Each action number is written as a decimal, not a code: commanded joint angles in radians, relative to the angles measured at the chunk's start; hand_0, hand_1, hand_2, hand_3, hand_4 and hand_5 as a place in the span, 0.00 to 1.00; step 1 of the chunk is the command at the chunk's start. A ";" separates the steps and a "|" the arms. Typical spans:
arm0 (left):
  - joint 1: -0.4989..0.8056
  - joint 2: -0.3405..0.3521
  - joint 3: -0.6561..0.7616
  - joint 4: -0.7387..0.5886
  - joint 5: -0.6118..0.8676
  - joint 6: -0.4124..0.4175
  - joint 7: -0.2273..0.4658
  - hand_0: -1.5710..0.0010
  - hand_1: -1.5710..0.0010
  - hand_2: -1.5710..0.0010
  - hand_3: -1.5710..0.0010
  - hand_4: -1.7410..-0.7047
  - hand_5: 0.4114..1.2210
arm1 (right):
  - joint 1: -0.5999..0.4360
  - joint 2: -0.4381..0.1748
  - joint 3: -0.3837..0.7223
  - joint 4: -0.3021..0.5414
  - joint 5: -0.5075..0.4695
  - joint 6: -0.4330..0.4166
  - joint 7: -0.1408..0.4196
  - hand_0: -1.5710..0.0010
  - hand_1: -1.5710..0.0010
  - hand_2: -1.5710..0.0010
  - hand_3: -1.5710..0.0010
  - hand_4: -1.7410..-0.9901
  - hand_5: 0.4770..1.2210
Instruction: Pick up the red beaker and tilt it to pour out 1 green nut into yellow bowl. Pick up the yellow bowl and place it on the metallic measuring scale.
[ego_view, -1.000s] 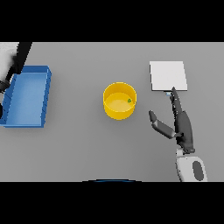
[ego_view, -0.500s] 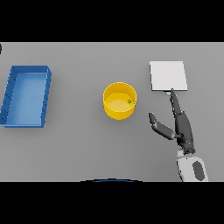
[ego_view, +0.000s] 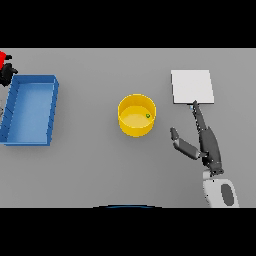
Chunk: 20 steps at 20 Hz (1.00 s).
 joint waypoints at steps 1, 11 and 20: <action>0.032 0.008 -0.007 -0.034 0.007 0.025 0.015 0.00 0.00 0.00 0.06 0.00 1.00 | -0.002 -0.004 0.000 0.010 0.008 -0.003 -0.001 1.00 1.00 1.00 1.00 0.70 0.25; 0.087 0.038 -0.102 -0.104 0.030 0.042 0.094 0.00 0.08 0.09 0.13 0.35 0.52 | 0.009 0.006 0.009 -0.004 0.021 -0.014 -0.008 1.00 1.00 1.00 1.00 0.73 0.25; 0.134 0.103 -0.095 -0.195 0.165 -0.202 0.063 0.84 0.87 0.87 0.88 0.89 0.34 | 0.031 0.001 0.016 -0.017 0.027 -0.012 -0.003 1.00 1.00 1.00 1.00 0.74 0.25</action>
